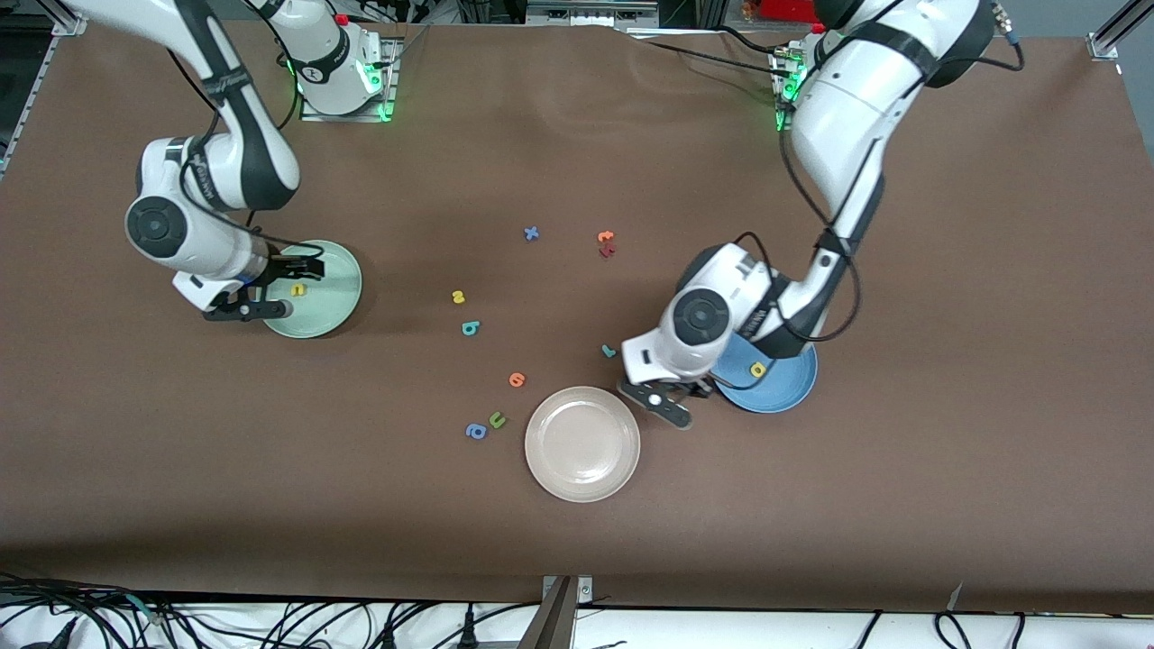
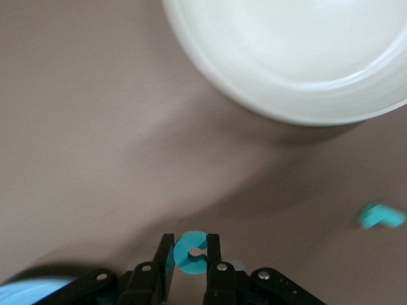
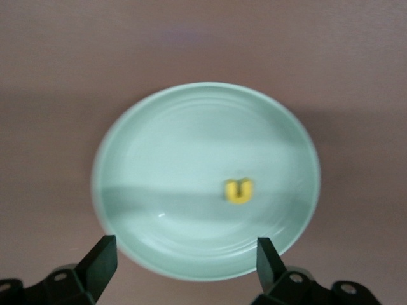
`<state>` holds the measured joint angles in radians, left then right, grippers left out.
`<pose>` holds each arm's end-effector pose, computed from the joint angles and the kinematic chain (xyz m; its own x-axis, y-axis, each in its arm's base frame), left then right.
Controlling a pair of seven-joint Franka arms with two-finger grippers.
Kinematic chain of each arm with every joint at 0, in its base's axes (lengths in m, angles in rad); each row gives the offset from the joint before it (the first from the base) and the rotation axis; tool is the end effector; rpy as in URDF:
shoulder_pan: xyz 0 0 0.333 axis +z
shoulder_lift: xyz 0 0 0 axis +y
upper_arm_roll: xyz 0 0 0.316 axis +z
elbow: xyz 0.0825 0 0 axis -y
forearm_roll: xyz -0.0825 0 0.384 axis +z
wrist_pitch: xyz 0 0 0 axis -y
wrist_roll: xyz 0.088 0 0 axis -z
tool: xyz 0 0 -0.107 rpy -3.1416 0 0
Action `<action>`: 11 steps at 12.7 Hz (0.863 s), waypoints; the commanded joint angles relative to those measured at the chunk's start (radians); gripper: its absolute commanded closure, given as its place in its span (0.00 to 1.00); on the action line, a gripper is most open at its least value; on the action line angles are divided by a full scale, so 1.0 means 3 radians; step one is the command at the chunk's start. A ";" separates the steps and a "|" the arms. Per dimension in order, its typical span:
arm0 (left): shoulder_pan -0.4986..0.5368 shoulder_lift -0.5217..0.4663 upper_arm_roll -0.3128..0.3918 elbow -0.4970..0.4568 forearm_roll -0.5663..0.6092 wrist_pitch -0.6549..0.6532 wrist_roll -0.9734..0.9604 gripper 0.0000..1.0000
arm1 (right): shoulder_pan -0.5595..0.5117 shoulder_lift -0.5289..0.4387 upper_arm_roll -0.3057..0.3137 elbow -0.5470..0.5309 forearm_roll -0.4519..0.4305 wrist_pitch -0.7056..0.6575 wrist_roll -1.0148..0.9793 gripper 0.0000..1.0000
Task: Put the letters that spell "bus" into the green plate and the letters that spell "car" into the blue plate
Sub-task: 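Lower the yellow u onto the green plate and open the right gripper, then grasp the yellow 2 and teal L with the right and left grippers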
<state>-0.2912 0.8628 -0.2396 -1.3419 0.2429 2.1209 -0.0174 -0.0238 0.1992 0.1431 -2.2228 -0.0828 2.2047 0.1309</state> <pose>0.6559 -0.3281 0.2125 0.8403 -0.5391 -0.0576 -0.5408 -0.8409 -0.0186 0.5182 0.0596 0.2696 0.9773 0.0382 -0.2082 0.0505 -0.9973 0.0541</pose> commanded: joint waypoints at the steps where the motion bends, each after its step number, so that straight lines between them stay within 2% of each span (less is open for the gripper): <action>1: 0.0295 -0.0171 -0.0045 -0.0057 0.0095 -0.0365 0.0455 0.99 | -0.0002 -0.0086 0.0426 0.0026 0.0020 -0.0073 0.0696 0.03; 3: 0.0402 -0.0196 -0.0045 -0.0093 0.0095 -0.0524 0.0554 0.98 | 0.0003 -0.0025 0.0769 0.0041 0.0020 0.0079 0.1055 0.04; 4: 0.0428 -0.0196 -0.0045 -0.0154 0.0095 -0.0550 0.0554 0.91 | 0.0023 0.0041 0.0912 0.0041 0.0015 0.0202 0.1199 0.03; 5: 0.0429 -0.0202 -0.0045 -0.0180 0.0095 -0.0555 0.0544 0.51 | 0.0043 0.0123 0.1010 0.0041 0.0010 0.0355 0.1321 0.03; 6: 0.0429 -0.0207 -0.0045 -0.0180 0.0095 -0.0555 0.0539 0.01 | 0.0125 0.0210 0.1041 0.0046 0.0010 0.0534 0.1409 0.03; 8: 0.0373 -0.0253 -0.0075 -0.0175 0.0054 -0.0555 0.0412 0.00 | 0.0298 0.0444 0.1042 0.0194 -0.0010 0.0714 0.1445 0.04; 10: 0.0367 -0.0253 -0.0345 -0.0170 0.0054 -0.0555 -0.0011 0.00 | 0.0386 0.0644 0.1042 0.0256 -0.0041 0.0908 0.1445 0.07; 11: 0.0312 -0.0243 -0.0407 -0.0150 0.0054 -0.0540 -0.0333 0.00 | 0.0432 0.0711 0.1037 0.0256 -0.0051 0.1025 0.1440 0.10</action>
<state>-0.1748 0.8174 -0.3300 -1.3702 0.2428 1.9638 0.0151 0.0857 0.3506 0.4565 -2.1821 -0.0836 2.4681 0.5513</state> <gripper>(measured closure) 0.154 0.062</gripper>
